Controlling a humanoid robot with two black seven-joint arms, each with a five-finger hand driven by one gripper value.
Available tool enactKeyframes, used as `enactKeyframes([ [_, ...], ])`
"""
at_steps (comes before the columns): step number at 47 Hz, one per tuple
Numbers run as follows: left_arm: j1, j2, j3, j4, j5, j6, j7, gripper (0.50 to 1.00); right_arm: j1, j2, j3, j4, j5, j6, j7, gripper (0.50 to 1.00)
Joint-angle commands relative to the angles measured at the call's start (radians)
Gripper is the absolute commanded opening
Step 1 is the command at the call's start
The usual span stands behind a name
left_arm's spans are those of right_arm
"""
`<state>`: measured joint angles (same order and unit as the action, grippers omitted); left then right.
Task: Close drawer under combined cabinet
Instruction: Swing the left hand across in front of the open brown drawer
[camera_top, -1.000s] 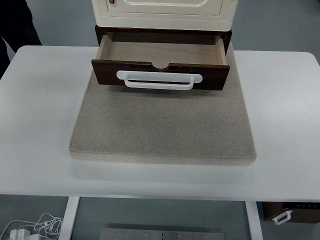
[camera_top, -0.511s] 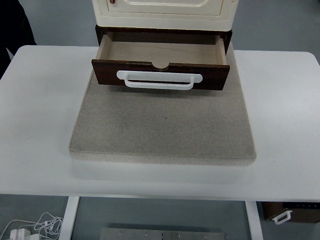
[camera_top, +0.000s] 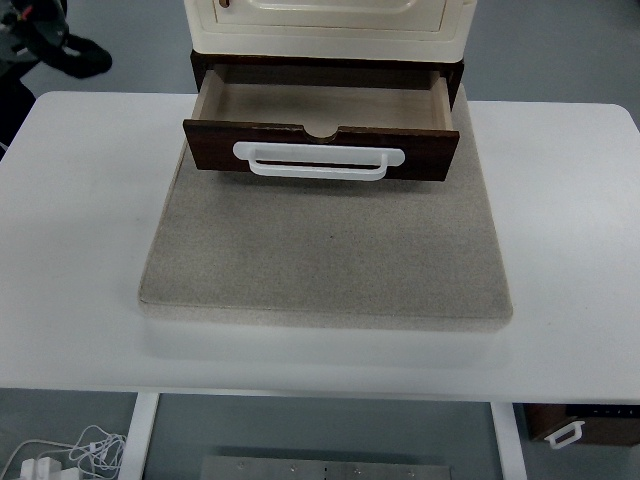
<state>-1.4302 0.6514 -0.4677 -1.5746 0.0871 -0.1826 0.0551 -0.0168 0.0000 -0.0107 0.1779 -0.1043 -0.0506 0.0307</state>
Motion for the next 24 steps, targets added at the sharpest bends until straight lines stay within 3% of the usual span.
enactKeyframes([
  [1, -0.019, -0.022, 0.061, -0.019, 0.016, -0.003, 0.028, 1.000, 0.000, 0.000, 0.000, 0.000, 0.000, 0.000, 0.000, 0.952],
  [13, -0.018, -0.076, 0.175, -0.128, 0.029, 0.005, 0.150, 1.000, 0.000, 0.000, 0.001, 0.000, 0.000, 0.000, 0.000, 0.952],
  [24, -0.021, -0.085, 0.317, -0.133, 0.086, 0.000, 0.261, 1.000, 0.000, 0.000, 0.001, 0.000, 0.000, 0.000, 0.000, 0.952],
])
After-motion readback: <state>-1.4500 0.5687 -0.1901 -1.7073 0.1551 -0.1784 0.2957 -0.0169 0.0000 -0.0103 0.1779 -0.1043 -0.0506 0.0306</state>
